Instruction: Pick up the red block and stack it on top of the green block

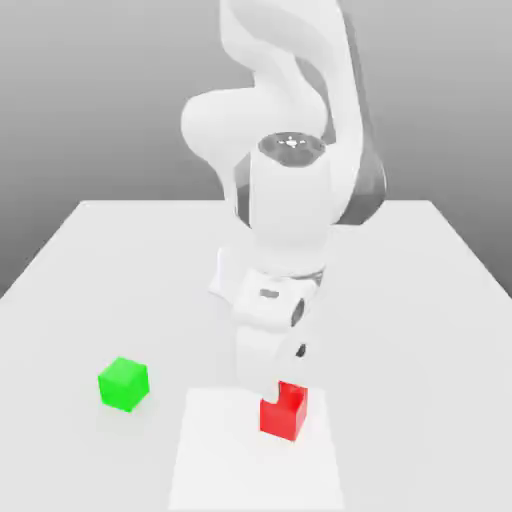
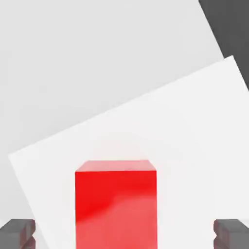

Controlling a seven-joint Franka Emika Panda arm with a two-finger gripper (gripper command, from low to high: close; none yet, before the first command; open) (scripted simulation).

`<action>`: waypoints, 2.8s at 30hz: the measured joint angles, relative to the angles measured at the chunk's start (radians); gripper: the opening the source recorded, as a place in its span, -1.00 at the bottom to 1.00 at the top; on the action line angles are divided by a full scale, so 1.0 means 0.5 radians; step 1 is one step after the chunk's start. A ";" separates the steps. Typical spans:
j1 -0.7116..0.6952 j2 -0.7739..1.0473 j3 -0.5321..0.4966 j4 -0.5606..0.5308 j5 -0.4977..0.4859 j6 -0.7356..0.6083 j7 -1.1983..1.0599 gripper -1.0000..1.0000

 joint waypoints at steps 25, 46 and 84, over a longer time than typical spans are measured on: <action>-0.119 0.275 0.182 0.045 0.248 0.224 -0.188 -1.00; -0.254 -0.162 -0.049 -0.044 -0.075 -0.150 -0.813 -1.00; -0.526 -0.377 -0.896 -0.073 -0.461 -0.261 -3.888 -1.00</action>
